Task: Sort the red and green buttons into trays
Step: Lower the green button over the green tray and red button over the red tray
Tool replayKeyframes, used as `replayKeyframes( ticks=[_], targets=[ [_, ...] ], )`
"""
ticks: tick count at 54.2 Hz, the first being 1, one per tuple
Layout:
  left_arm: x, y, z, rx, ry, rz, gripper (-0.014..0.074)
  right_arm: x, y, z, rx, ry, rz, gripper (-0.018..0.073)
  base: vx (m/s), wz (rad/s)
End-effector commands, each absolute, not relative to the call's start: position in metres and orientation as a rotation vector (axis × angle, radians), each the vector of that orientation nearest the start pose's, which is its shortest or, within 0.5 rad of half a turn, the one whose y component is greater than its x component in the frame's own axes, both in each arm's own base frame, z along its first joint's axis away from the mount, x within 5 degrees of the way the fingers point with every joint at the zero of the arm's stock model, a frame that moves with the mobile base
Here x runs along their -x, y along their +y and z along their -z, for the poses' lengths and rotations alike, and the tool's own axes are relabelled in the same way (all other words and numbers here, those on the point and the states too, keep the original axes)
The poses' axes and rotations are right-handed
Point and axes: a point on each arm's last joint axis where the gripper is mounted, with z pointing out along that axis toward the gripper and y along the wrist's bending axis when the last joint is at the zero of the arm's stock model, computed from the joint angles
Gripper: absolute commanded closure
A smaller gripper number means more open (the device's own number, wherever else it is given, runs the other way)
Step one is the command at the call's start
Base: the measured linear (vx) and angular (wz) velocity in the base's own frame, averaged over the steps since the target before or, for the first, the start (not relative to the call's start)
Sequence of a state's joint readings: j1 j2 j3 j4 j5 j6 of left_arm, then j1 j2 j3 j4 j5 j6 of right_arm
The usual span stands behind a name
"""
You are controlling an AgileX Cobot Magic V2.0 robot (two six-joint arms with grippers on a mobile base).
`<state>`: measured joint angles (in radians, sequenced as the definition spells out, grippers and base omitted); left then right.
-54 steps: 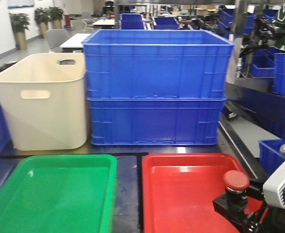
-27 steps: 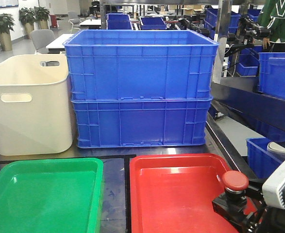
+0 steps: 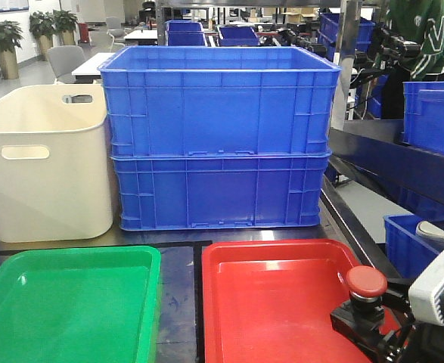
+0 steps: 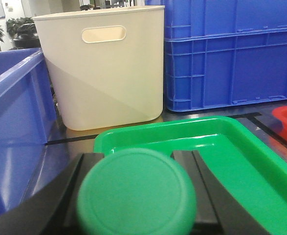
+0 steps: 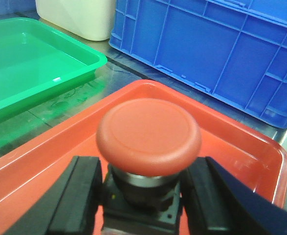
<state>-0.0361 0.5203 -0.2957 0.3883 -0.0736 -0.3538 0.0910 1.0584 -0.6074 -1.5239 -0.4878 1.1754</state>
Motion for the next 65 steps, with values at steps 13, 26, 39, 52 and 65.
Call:
replayKeyframes(
  ticks=[13,26,39,52,65],
  targets=[
    [-0.127,-0.016,-0.300,-0.121,1.444,0.124,0.0599,-0.225,0.062,-0.302,0.470,1.707,-0.443,0.0567,0.00,0.00],
    [-0.185,-0.026,-0.288,-0.127,1.481,0.265,0.0599,-0.254,0.070,-0.277,0.565,1.638,-0.461,0.0567,0.00,0.00],
    [-0.259,-0.044,-0.254,-0.288,1.620,0.371,0.0592,-0.281,0.075,-0.242,0.583,1.602,-0.490,0.0559,0.00,0.00],
    [-0.271,-0.048,-0.239,-0.323,1.659,0.415,0.0463,-0.285,0.074,-0.232,0.580,1.639,-0.472,0.0424,0.00,0.00],
    [-0.270,-0.049,-0.238,-0.345,1.666,0.412,0.0159,-0.285,0.074,-0.232,0.579,1.636,-0.475,0.0102,0.00,0.00]
  ],
)
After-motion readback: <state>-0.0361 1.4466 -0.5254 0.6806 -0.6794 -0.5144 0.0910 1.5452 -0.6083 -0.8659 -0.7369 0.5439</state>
